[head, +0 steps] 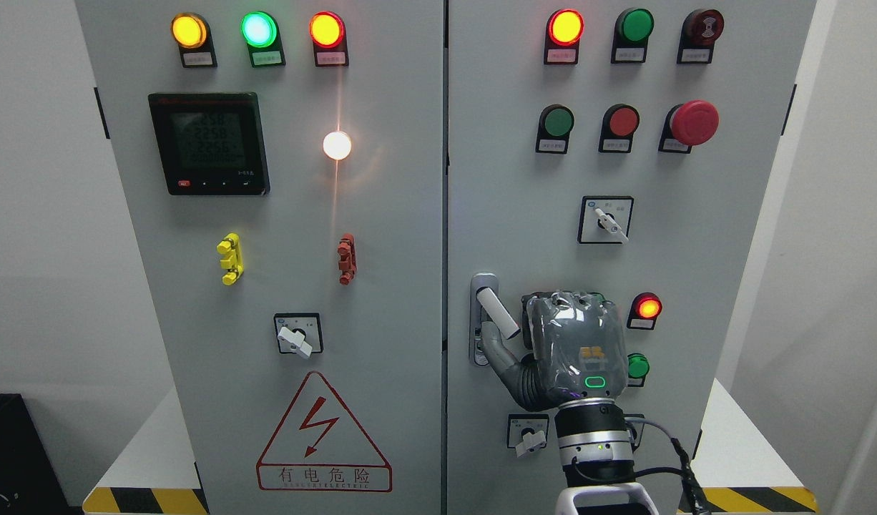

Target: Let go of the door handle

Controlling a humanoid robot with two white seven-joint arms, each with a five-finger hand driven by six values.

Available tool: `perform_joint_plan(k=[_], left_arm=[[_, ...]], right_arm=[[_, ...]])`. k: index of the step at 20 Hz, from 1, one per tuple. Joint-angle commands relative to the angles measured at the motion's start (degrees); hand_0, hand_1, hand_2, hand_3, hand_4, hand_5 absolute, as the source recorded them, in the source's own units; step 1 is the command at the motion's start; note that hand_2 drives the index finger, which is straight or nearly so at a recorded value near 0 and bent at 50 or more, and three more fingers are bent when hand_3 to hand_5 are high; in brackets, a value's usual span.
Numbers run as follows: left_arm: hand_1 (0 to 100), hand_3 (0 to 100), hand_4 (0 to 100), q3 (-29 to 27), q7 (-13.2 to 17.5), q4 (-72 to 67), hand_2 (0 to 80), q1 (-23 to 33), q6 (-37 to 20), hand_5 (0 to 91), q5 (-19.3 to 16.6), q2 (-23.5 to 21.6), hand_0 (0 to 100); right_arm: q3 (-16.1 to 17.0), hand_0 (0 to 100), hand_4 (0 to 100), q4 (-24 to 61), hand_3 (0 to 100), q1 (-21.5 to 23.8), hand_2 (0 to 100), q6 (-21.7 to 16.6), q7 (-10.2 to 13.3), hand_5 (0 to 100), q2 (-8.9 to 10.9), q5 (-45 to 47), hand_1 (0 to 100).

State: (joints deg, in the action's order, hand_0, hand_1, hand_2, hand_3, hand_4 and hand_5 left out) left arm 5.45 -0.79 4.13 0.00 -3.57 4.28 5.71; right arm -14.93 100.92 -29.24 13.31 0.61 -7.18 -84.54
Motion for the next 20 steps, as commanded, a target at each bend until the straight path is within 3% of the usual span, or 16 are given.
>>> perform_joint_plan(k=[1, 20], left_arm=[[56, 0, 0, 0.0, -0.01, -0.09, 0.0, 0.97, -0.04, 0.0, 0.03, 0.0, 12], [56, 0, 0, 0.0, -0.01, -0.09, 0.0, 0.97, -0.04, 0.0, 0.03, 0.0, 12]], right_arm=[[-0.01, 44, 100, 0.07, 100, -0.02, 90, -0.04, -0.44, 97, 0.15, -0.1, 41], [1.3, 44, 100, 1.3, 100, -0.11, 90, -0.04, -0.44, 97, 0.42, -0.1, 43]])
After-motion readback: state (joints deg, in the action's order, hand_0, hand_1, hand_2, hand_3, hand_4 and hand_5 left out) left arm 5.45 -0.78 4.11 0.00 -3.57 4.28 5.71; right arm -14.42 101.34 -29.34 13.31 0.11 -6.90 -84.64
